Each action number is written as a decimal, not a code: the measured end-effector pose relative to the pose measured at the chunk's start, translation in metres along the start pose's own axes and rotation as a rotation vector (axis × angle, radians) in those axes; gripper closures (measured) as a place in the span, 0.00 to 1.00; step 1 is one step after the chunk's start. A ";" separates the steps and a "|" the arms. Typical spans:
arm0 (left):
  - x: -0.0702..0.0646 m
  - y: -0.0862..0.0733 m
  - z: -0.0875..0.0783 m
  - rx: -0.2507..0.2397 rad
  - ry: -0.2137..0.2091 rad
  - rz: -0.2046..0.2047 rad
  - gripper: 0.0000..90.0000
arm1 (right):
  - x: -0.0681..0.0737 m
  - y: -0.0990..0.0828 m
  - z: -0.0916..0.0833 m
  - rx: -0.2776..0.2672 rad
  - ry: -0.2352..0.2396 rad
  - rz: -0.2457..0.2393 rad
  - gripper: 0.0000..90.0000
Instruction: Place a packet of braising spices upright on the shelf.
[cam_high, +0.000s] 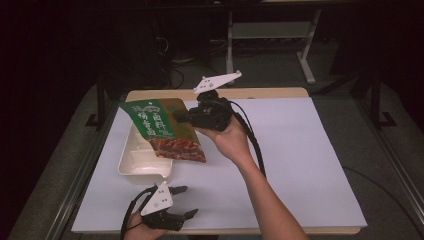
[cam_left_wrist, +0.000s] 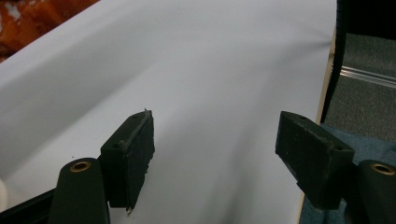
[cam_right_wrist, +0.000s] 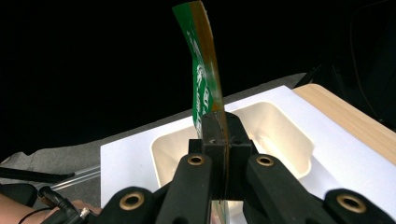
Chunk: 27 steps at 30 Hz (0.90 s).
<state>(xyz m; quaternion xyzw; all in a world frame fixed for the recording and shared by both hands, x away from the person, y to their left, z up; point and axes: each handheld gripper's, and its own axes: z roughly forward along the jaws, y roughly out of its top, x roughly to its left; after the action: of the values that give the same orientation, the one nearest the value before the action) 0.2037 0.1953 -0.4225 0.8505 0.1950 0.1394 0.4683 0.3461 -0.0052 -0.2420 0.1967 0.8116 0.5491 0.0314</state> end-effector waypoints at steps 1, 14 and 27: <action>0.000 0.000 0.000 0.001 0.001 0.001 0.31 | 0.001 0.001 0.003 0.000 0.004 0.001 1.00; -0.003 -0.003 0.002 0.006 -0.007 0.013 0.31 | 0.006 0.004 0.041 -0.018 0.046 0.012 1.00; -0.004 -0.004 0.001 0.003 -0.011 0.018 0.31 | 0.006 -0.002 0.073 -0.028 0.074 0.036 1.00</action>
<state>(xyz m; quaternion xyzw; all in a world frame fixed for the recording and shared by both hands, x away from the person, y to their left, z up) 0.1997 0.1947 -0.4261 0.8535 0.1850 0.1389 0.4669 0.3595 0.0607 -0.2717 0.1905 0.8007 0.5680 -0.0059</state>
